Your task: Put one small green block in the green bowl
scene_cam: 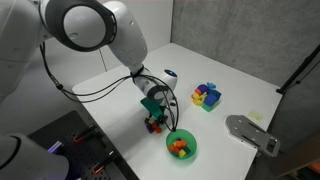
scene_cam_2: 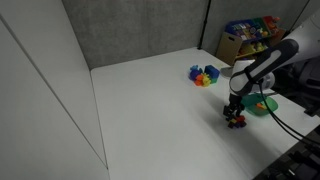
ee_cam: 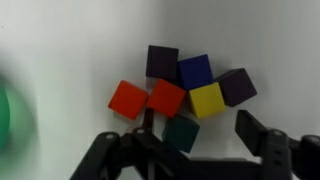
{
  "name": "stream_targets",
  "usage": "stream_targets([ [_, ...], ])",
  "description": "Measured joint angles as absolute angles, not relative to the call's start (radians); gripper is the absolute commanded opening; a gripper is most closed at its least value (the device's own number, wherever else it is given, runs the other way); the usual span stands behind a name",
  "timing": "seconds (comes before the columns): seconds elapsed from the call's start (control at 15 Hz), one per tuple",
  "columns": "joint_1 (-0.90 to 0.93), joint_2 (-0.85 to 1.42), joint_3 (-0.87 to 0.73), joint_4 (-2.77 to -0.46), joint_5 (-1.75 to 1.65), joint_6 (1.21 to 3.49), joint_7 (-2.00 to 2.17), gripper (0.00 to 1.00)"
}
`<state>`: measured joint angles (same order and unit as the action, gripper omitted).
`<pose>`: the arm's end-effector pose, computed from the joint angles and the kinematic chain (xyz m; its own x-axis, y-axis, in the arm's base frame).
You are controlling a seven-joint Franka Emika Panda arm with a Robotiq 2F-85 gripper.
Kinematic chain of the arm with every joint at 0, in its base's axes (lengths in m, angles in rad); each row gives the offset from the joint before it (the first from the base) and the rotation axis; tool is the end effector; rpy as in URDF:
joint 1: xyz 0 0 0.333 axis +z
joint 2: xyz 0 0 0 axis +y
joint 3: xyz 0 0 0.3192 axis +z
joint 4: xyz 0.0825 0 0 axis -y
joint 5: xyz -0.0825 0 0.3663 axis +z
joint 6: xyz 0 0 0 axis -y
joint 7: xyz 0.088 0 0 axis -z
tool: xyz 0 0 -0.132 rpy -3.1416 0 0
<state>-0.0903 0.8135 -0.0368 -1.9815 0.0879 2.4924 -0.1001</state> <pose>0.5310 -0.0691 0.0239 0.9514 -0.0882 -0.2949 -0.1024 -0.9942 -0.0328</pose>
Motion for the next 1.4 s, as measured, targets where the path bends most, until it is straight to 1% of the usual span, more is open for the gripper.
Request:
stream_targets([
  [0.33,-0.090,0.813,-0.039,-1.980,0.088,2.482,-0.100,0.11],
  [0.4,-0.090,0.812,-0.040,-1.978,0.088,2.482,-0.100,0.06],
  [0.47,-0.090,0.809,-0.041,-1.976,0.088,2.482,-0.100,0.09],
  [0.93,-0.091,0.694,-0.076,-1.977,0.081,2.468,-0.091,0.09],
  [1.4,-0.105,0.552,-0.172,-2.033,0.046,2.395,-0.024,0.09],
])
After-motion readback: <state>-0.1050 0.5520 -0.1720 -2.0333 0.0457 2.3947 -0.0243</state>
